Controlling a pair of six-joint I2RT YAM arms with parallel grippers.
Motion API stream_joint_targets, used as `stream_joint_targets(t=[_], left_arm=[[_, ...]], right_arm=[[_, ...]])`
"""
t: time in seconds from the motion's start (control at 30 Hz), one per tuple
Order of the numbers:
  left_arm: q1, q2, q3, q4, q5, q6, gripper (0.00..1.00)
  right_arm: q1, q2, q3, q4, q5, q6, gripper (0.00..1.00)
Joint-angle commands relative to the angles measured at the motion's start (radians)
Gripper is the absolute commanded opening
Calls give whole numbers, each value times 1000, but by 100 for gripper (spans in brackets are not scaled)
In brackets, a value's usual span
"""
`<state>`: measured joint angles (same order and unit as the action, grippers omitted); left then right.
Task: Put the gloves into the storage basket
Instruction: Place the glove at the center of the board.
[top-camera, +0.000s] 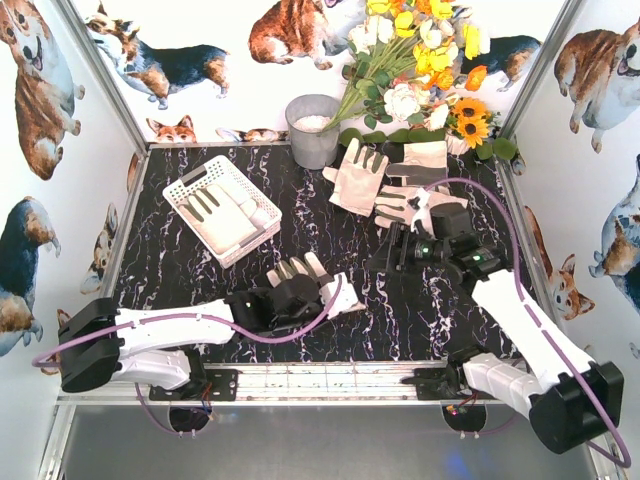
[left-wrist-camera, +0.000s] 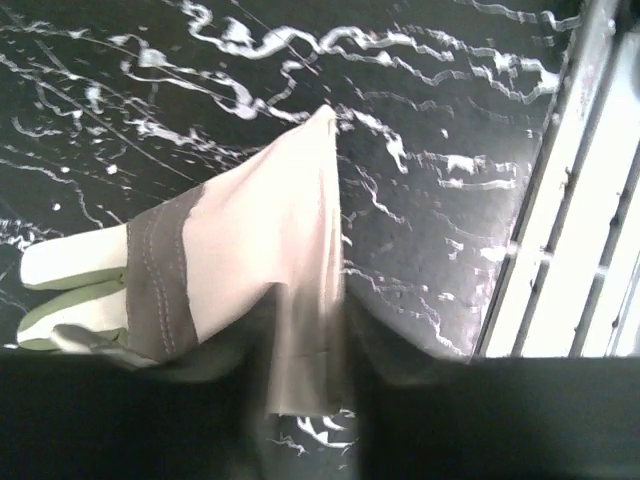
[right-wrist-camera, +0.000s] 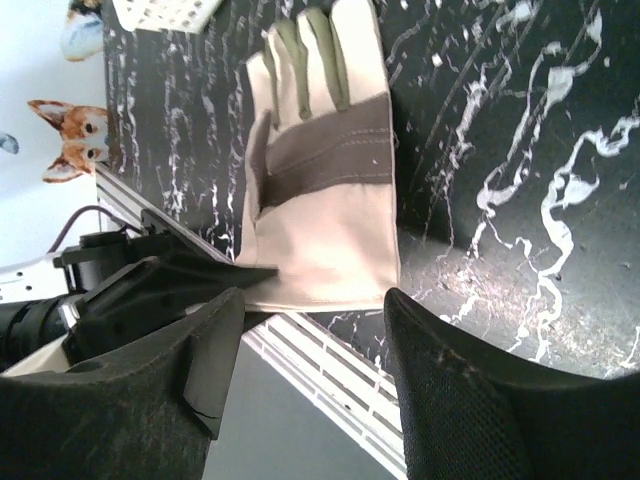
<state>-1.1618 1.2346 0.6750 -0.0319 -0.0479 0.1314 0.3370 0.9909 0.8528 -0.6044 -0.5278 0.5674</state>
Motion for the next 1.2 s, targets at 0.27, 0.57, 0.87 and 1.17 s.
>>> stream_joint_targets(t=[0.27, 0.57, 0.87, 1.17], left_arm=[[-6, -127, 11, -88, -5, -414, 94], [86, -106, -18, -182, -297, -1004, 71], [31, 174, 245, -581, -604, -1269, 69], [28, 161, 171, -580, -609, -1331, 51]], right_arm=[[107, 101, -98, 68, 39, 15, 62], [183, 260, -148, 190, 55, 53, 54], [197, 361, -130, 219, 119, 35, 57], [198, 454, -131, 291, 72, 43, 58]])
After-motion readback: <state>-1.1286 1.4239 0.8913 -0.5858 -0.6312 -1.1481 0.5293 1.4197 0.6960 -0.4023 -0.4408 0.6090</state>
